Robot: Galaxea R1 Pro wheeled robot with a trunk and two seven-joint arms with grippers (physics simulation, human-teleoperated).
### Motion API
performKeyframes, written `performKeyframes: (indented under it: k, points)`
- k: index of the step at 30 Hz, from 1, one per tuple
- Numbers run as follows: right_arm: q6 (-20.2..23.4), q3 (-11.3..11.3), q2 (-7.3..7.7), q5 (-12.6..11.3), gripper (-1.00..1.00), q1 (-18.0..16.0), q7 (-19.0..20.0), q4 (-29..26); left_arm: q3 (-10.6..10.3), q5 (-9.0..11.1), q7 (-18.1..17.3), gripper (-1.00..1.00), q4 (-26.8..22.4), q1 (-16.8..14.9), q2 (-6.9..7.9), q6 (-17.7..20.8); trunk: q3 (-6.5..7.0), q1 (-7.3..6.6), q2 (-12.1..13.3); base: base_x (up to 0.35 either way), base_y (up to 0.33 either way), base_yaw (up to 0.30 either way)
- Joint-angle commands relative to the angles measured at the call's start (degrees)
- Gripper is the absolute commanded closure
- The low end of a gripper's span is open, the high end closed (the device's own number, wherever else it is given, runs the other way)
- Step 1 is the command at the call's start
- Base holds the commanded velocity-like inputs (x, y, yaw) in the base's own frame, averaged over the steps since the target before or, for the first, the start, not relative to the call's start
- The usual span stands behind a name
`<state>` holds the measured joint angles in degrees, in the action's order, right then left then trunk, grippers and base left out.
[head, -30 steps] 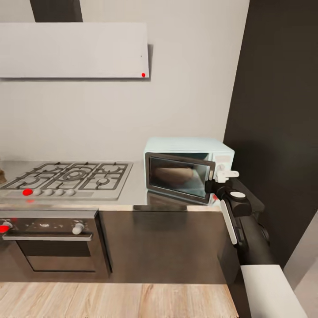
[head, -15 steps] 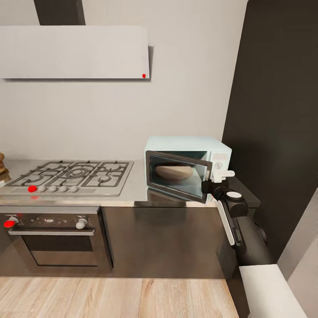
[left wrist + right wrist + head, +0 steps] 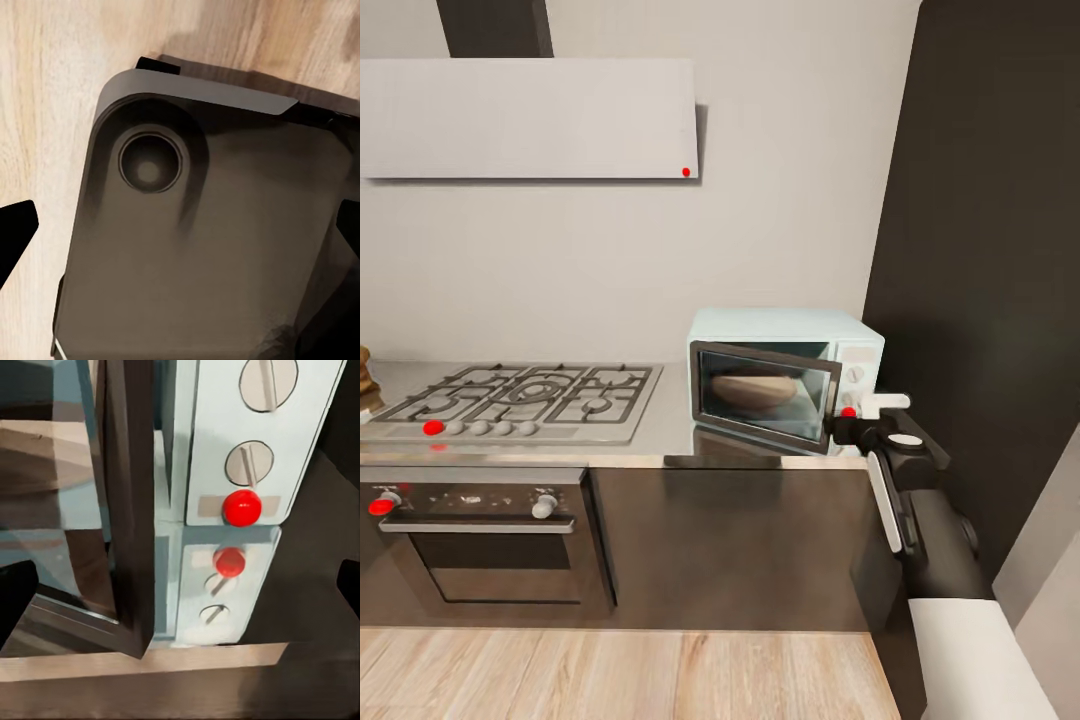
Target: In the kitchen, take the popcorn bag from the countertop, put it into the microwave, and heat it until the popcorn is cooked so the cooked popcorn ends up inside the bag.
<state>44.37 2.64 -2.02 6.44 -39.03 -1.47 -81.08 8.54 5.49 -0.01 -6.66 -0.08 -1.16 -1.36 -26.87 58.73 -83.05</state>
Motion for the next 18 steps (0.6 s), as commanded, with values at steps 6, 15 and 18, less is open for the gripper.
performKeyframes:
  k: [6,15,18]
  points:
    - [2.5,0.0,0.19,0.81,-1.0,2.75,3.25,-0.04,0.07,0.58,0.0,-1.0,-0.02,-0.01,-0.03,-0.13,-0.06,0.0,-0.03,0.0,0.0,0.0]
    - [2.27,4.48,7.61,1.11,-1.0,3.08,3.32,1.33,0.07,0.58,0.0,-1.0,-0.02,-0.01,-0.03,-0.13,-0.06,0.0,-0.03,0.0,0.0,0.0]
    - [2.15,4.67,7.64,1.16,-1.0,3.08,3.32,0.92,0.07,0.58,0.0,-1.0,-0.08,-0.01,-0.06,-0.13,-0.06,0.0,-0.03,0.0,0.0,0.0]
